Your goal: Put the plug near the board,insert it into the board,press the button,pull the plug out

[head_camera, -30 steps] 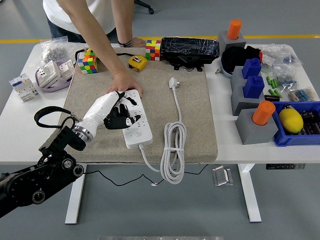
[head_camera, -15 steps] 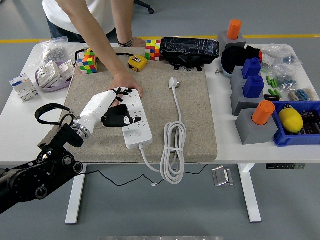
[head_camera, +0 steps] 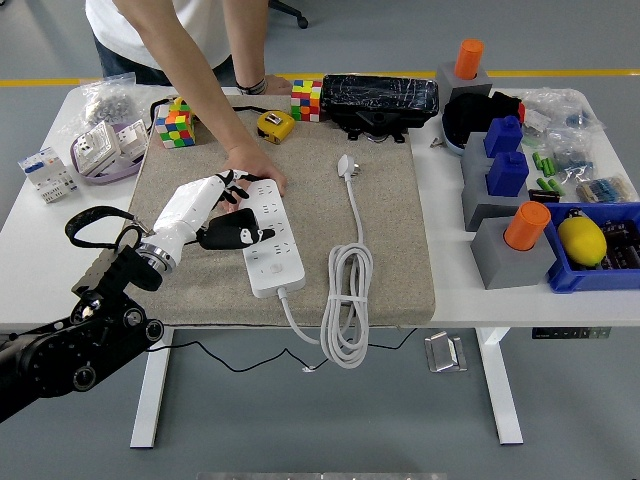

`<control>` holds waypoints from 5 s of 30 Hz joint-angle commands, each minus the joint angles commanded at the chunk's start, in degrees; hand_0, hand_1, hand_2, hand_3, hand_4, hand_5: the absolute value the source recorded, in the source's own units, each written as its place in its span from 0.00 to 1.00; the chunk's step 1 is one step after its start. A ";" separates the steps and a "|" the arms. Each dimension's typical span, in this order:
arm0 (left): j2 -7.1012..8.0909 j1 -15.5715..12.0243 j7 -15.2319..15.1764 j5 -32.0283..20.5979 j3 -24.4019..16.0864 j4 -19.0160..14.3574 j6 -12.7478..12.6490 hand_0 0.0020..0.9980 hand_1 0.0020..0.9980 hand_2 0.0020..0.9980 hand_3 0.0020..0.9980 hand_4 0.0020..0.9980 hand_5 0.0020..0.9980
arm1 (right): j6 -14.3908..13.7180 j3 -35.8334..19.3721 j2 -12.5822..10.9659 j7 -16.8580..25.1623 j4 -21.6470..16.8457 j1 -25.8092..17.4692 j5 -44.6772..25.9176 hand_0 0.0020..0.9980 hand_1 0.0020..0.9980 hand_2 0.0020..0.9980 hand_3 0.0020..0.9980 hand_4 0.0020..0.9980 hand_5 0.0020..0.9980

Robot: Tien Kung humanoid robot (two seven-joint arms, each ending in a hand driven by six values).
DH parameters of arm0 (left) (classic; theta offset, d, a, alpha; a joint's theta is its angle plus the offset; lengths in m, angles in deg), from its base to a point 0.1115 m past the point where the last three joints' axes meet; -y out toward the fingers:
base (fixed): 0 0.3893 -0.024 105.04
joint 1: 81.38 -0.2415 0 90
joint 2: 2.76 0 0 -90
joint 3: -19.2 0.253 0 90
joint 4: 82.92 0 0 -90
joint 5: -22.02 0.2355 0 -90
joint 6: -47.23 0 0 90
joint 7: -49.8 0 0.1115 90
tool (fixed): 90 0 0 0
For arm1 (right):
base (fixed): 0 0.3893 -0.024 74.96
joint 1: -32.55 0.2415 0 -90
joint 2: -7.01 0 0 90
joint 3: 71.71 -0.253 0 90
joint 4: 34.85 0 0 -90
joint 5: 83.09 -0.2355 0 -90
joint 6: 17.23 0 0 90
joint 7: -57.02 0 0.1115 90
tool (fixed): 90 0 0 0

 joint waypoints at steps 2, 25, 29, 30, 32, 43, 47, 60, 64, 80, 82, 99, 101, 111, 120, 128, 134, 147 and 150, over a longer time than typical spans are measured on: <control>-0.15 0.41 0.54 0.70 0.59 1.23 0.09 0.61 0.63 0.64 0.66 0.96 0.37 | -0.01 -0.02 -0.04 -0.01 0.00 0.01 0.00 0.61 0.68 0.64 0.56 0.97 0.58; -1.13 1.82 2.69 1.55 3.74 4.53 -0.98 0.37 0.46 0.50 0.55 0.72 0.02 | 0.00 -0.07 0.17 -0.06 -0.25 -0.48 0.12 0.61 0.68 0.64 0.56 0.97 0.58; -1.02 1.74 1.49 1.24 3.07 4.31 -1.81 0.30 0.38 0.39 0.54 0.69 0.00 | -0.01 -0.04 0.25 -0.06 -0.22 -0.70 0.13 0.61 0.68 0.64 0.56 0.97 0.58; -0.99 1.74 1.26 1.13 2.95 4.30 -1.96 0.30 0.38 0.39 0.54 0.69 0.00 | -0.02 -0.04 0.25 -0.06 -0.21 -0.74 0.15 0.61 0.68 0.64 0.56 0.97 0.58; -0.88 1.70 0.34 0.83 2.50 4.32 -2.51 0.30 0.37 0.37 0.54 0.68 0.00 | -0.03 -0.01 0.23 -0.06 -0.19 -0.80 0.12 0.61 0.68 0.64 0.56 0.97 0.58; 0.74 1.89 -2.82 0.46 -0.25 6.27 -4.47 0.30 0.37 0.37 0.53 0.68 0.00 | -0.02 -0.59 0.52 -0.07 -0.28 -0.65 0.18 0.61 0.68 0.64 0.56 0.97 0.58; 1.24 2.11 -3.13 -0.41 -0.32 9.07 -4.70 0.31 0.38 0.38 0.54 0.68 0.00 | -0.01 -0.68 0.67 -0.07 -0.26 -0.58 0.15 0.61 0.68 0.64 0.56 0.97 0.58; 1.28 1.99 -2.72 -2.53 0.40 12.65 -3.07 0.42 0.50 0.55 0.58 0.75 0.00 | 0.02 -0.70 0.70 -0.11 -0.35 -0.30 0.13 0.61 0.68 0.64 0.56 0.97 0.58; 1.38 1.92 -2.16 -2.34 0.55 12.52 -2.21 0.55 0.62 0.60 0.62 0.91 0.12 | 0.02 -0.72 0.55 -0.12 -0.59 -0.18 0.15 0.61 0.68 0.64 0.56 0.97 0.58; 2.29 -1.60 -3.73 -1.94 -7.29 7.49 -2.90 0.63 0.72 0.72 0.76 1.00 0.37 | -0.02 0.29 -0.30 -0.06 -0.50 0.35 -0.05 0.61 0.68 0.64 0.56 0.97 0.58; 2.15 -2.75 -5.06 -3.59 -10.31 5.86 -3.34 0.63 0.72 0.72 0.76 1.00 0.37 | -0.04 0.39 -0.36 -0.04 -0.46 0.43 -0.11 0.61 0.68 0.64 0.56 0.97 0.58; 0.61 -9.49 -14.66 -16.51 -30.86 -1.08 -2.79 0.55 0.62 0.56 0.62 0.87 0.35 | -0.38 1.63 -0.85 0.25 1.00 1.58 -0.51 0.61 0.68 0.64 0.56 0.97 0.58; 0.59 -9.71 -14.49 -16.36 -31.70 -1.14 -2.59 0.55 0.62 0.56 0.62 0.87 0.35 | -0.37 1.75 -0.78 0.23 1.04 1.68 -0.55 0.61 0.68 0.64 0.56 0.97 0.58; 0.79 -10.19 -13.95 -15.25 -35.27 -1.98 -2.53 0.56 0.62 0.56 0.62 0.84 0.32 | -0.51 1.70 -0.97 0.23 1.08 2.00 -0.45 0.61 0.68 0.65 0.56 0.97 0.58; 1.69 -9.60 -12.65 -14.56 -36.18 -2.93 -1.88 0.56 0.62 0.57 0.62 0.83 0.31 | -0.54 1.36 -0.72 0.21 1.53 2.05 -0.56 0.61 0.68 0.65 0.56 0.97 0.58; 1.24 -10.08 -11.51 -13.96 -37.67 -2.64 -0.90 0.55 0.61 0.57 0.62 0.83 0.31 | -0.60 1.16 -1.37 0.20 1.40 2.35 -0.75 0.61 0.68 0.65 0.56 0.97 0.58; 0.79 -9.60 -11.10 -13.83 -37.13 -2.73 -0.53 0.55 0.62 0.57 0.62 0.83 0.31 | -0.65 0.56 -1.45 0.20 1.06 2.09 -0.59 0.61 0.68 0.65 0.56 0.97 0.58; 0.78 -9.45 -10.69 -13.57 -37.31 -2.80 -0.18 0.55 0.62 0.58 0.62 0.83 0.31 | -0.65 0.52 -1.46 0.19 1.20 2.17 -0.69 0.61 0.68 0.65 0.56 0.97 0.58; 0.74 -9.45 -10.61 -13.54 -37.27 -2.75 -0.12 0.55 0.62 0.58 0.62 0.83 0.31 | -0.65 0.45 -1.51 0.19 1.17 2.15 -0.69 0.61 0.68 0.65 0.56 0.97 0.58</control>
